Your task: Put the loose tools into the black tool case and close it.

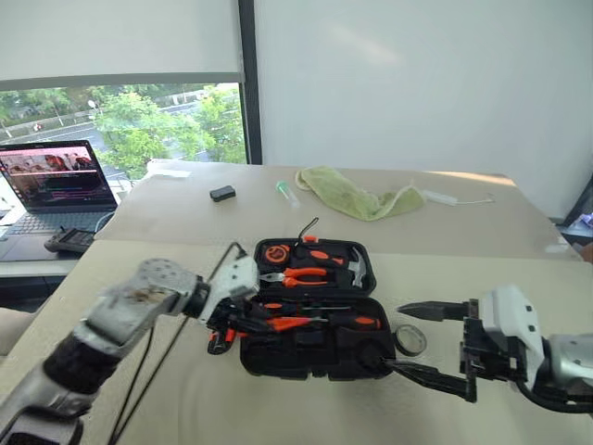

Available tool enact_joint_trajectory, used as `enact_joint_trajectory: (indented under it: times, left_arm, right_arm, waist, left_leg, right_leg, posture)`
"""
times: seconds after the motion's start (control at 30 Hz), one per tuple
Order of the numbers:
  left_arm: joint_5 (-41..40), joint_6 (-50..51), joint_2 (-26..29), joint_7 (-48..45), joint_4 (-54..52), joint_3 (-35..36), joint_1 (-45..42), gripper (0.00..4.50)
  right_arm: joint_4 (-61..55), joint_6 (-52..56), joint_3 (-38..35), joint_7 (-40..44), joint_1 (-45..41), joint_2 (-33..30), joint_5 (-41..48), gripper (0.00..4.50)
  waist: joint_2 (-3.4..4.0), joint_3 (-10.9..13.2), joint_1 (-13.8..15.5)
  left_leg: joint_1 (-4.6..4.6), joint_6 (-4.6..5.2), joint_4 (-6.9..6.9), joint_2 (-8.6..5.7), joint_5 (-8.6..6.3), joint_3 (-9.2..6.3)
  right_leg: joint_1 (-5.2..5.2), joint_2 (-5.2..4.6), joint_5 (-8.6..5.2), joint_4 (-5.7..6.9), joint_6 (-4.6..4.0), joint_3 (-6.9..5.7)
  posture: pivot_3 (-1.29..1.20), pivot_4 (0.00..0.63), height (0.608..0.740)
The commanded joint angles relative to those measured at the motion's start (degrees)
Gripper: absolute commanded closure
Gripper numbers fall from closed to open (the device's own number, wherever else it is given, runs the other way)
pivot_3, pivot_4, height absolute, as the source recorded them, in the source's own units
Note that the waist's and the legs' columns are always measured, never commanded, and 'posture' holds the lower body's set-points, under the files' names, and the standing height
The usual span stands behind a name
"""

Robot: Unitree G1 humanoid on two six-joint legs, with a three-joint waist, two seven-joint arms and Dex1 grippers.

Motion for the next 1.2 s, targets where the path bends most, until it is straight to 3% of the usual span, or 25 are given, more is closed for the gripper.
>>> enact_joint_trajectory:
  times: [0.03,0.3,0.5,0.53,0.57,0.67,0.83,0.97,1.1,1.2]
  left_arm:
    - [6.0,-5.7,-2.0,-1.9,3.9,-3.0,-3.5,3.4]
    - [11.0,-9.2,-4.9,-2.3,6.4,-3.8,-2.7,3.4]
    - [10.0,-2.8,-5.8,-2.3,3.7,-3.2,-2.3,3.4]
    - [8.7,-0.5,-5.5,-2.6,2.2,-2.5,-2.0,2.86]
    - [7.7,1.3,-5.4,-2.6,0.9,-1.7,-1.8,2.68]
    - [6.1,3.6,-5.2,-1.5,-1.5,0.9,-1.2,1.59]
    - [2.7,5.0,-5.4,1.0,-2.6,7.8,-0.2,1.59]
    - [-0.9,3.9,-7.6,3.6,-2.7,13.2,1.5,2.71]
    - [-2.8,4.9,-11.2,7.5,-3.1,15.1,4.7,4.24]
    - [-3.1,3.8,-13.7,10.0,-2.8,15.2,7.9,4.42]
  right_arm:
    - [-3.0,-0.9,-5.0,-0.2,2.7,0.4,0.9,0.0]
    - [-7.0,-0.7,-6.8,-2.8,7.2,2.3,1.5,0.0]
    - [-7.0,-1.1,-6.9,-3.3,7.8,2.1,1.5,0.0]
    - [-7.1,-1.1,-7.0,-3.3,8.0,2.2,1.4,0.0]
    - [-7.1,-1.2,-7.1,-3.3,8.1,2.2,1.4,0.0]
    - [-7.0,-1.4,-6.9,-3.4,8.3,2.2,1.2,0.0]
    - [-7.1,-1.5,-6.8,-3.5,8.3,2.3,1.3,0.0]
    - [-6.9,-1.6,-6.6,-3.7,8.2,2.2,1.0,0.0]
    - [-6.8,-1.6,-6.3,-4.0,7.9,2.2,0.8,0.0]
    - [-6.9,-1.6,-6.0,-4.3,7.9,2.2,0.7,0.0]
  waist:
    - [-0.02,0.0,0.0]
    - [-0.02,0.0,0.0]
    - [-0.01,0.0,-0.1]
    - [-0.01,0.0,-0.1]
    - [-0.01,0.0,-0.1]
    - [-0.01,0.0,-0.3]
    - [-0.01,0.0,-0.3]
    - [-0.01,0.0,-0.3]
    - [-0.01,0.0,-0.2]
    - [-0.01,0.0,-0.2]
  left_leg:
    - [-0.01,0.04,0.06,0.0,-0.02,0.0]
    - [-0.02,0.12,0.15,0.01,-0.07,-0.01]
    - [0.0,0.15,0.37,0.03,-0.09,-0.03]
    - [-0.02,0.18,0.43,0.04,-0.1,-0.03]
    - [-0.02,0.19,0.44,0.03,-0.11,-0.03]
    - [-0.07,0.2,0.48,0.04,-0.12,-0.03]
    - [-0.1,0.2,0.53,0.05,-0.12,-0.06]
    - [-0.09,0.21,0.54,0.04,-0.12,-0.06]
    - [-0.08,0.22,0.57,0.02,-0.13,-0.07]
    - [-0.06,0.23,0.57,0.02,-0.13,-0.06]
  right_leg:
    - [0.01,0.0,0.01,0.0,0.04,0.0]
    - [0.04,-0.04,0.02,0.03,0.25,0.04]
    - [0.09,-0.02,0.03,0.16,0.27,0.03]
    - [0.09,-0.02,0.03,0.17,0.27,0.02]
    - [0.08,-0.03,0.03,0.17,0.28,0.03]
    - [0.05,-0.03,0.01,0.19,0.31,0.04]
    - [0.04,-0.04,0.02,0.2,0.31,0.02]
    - [0.05,-0.07,0.02,0.2,0.32,0.02]
    - [0.08,-0.1,0.04,0.19,0.34,0.01]
    - [0.1,-0.1,0.05,0.2,0.35,0.03]
  posture:
    - [0.0,0.15,0.74]
    - [0.0,0.15,0.74]
    - [0.0,0.15,0.74]
    - [0.0,0.15,0.74]
    - [0.0,0.15,0.74]
    - [0.0,0.15,0.74]
    - [0.0,0.15,0.74]
    - [0.0,0.15,0.74]
    - [0.0,0.15,0.74]
    - [0.0,0.15,0.74]
